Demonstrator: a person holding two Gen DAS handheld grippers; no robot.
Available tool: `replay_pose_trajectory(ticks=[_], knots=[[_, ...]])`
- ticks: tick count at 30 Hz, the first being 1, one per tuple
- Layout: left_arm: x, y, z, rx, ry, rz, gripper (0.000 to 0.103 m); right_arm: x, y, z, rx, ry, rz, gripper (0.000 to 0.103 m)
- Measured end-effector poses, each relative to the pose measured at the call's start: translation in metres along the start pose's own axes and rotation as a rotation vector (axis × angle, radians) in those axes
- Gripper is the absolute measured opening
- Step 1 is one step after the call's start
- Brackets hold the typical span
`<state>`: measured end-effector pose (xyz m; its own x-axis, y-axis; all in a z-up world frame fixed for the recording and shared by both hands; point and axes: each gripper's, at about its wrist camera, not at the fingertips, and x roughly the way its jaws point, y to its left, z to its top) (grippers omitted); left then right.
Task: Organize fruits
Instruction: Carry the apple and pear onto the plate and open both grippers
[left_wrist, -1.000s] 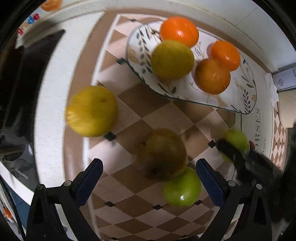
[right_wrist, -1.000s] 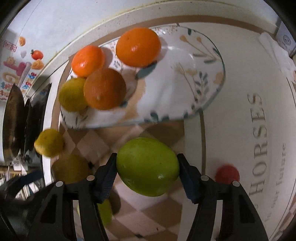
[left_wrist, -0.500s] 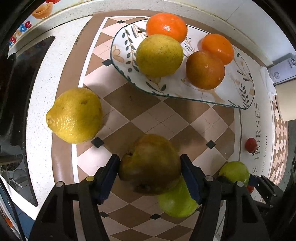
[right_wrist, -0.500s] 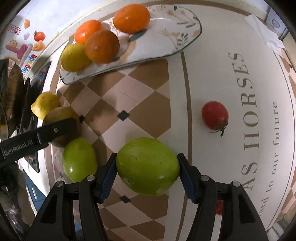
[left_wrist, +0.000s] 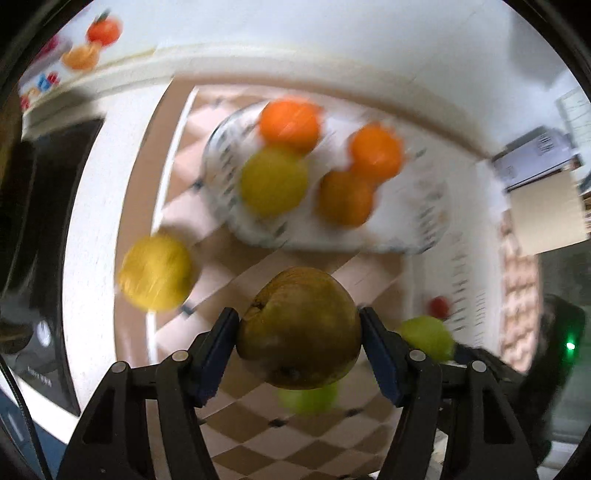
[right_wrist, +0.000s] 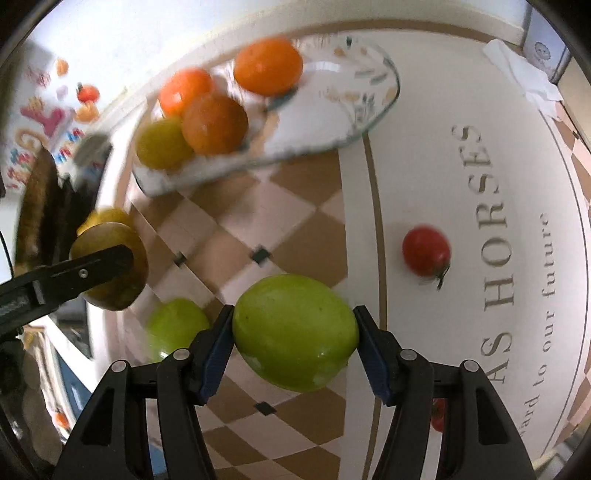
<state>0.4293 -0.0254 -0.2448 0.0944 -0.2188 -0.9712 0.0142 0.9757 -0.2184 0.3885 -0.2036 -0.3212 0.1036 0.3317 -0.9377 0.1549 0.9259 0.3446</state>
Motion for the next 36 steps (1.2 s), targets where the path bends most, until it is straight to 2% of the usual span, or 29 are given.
replay_pose_trajectory(ticks=[3, 8, 12, 17, 18, 19, 26, 31, 32, 33, 35, 36], knots=[[-0.010, -0.016, 0.023, 0.004, -0.019, -0.058, 0.065, -0.022, -0.012, 0.027, 0.048, -0.045, 0.070, 0.065], [0.018, -0.033, 0.064, -0.080, 0.051, -0.161, 0.065, -0.038, -0.046, 0.100, 0.114, -0.075, 0.164, 0.065], [0.045, -0.035, 0.078, -0.176, 0.114, -0.200, 0.065, -0.026, -0.061, 0.149, 0.119, -0.024, 0.185, 0.065], [0.062, -0.039, 0.081, -0.217, 0.147, -0.199, 0.065, -0.003, -0.062, 0.177, 0.096, 0.043, 0.164, 0.065], [0.064, -0.039, 0.081, -0.221, 0.150, -0.197, 0.065, 0.001, -0.060, 0.179, 0.087, 0.054, 0.157, 0.065], [0.066, -0.039, 0.081, -0.175, 0.147, -0.237, 0.065, 0.005, -0.058, 0.180, 0.081, 0.061, 0.148, 0.065], [0.074, -0.041, 0.085, -0.171, 0.170, -0.225, 0.065, 0.019, -0.050, 0.184, 0.068, 0.091, 0.117, 0.066], [0.077, -0.047, 0.086, -0.153, 0.160, -0.209, 0.067, 0.012, -0.048, 0.189, 0.072, 0.079, 0.113, 0.076], [0.077, -0.048, 0.086, -0.154, 0.153, -0.214, 0.072, 0.009, -0.048, 0.190, 0.073, 0.076, 0.111, 0.080], [0.076, -0.049, 0.087, -0.153, 0.147, -0.217, 0.082, 0.005, -0.048, 0.191, 0.071, 0.067, 0.109, 0.081], [0.072, -0.047, 0.087, -0.153, 0.139, -0.219, 0.093, 0.000, -0.047, 0.191, 0.066, 0.057, 0.094, 0.081], [0.071, -0.045, 0.087, -0.153, 0.134, -0.214, 0.093, -0.002, -0.046, 0.191, 0.063, 0.054, 0.086, 0.082]])
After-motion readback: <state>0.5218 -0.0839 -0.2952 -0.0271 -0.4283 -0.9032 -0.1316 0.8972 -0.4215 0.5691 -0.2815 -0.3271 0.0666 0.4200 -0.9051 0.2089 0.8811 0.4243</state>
